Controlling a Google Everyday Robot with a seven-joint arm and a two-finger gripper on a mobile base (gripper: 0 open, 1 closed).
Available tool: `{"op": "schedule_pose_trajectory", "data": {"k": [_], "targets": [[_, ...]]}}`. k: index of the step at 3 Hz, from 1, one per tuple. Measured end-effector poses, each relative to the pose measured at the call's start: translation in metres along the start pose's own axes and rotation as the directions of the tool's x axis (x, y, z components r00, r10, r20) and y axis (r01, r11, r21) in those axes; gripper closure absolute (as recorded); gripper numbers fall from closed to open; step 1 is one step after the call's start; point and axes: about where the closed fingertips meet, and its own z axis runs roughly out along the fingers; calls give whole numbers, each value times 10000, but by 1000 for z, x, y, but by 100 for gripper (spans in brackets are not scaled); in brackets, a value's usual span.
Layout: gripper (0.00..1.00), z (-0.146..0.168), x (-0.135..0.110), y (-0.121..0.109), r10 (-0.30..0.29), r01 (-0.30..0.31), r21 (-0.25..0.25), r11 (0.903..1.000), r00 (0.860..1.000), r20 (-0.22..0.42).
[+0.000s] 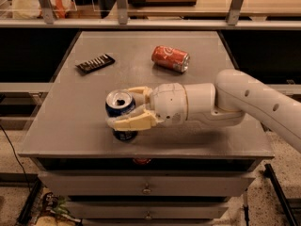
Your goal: Move pepsi can near rxbar chocolate
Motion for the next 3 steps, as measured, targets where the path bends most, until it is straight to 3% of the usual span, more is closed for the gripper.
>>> {"op": "schedule_pose_trajectory", "data": {"k": [1, 2, 3], "targets": [[100, -6, -9, -7, -126, 124, -163, 9998, 9998, -130], [100, -26, -41, -27, -685, 680, -144, 9976, 9970, -350], [100, -25, -40, -26, -665, 660, -166, 9977, 9971, -356]]}}
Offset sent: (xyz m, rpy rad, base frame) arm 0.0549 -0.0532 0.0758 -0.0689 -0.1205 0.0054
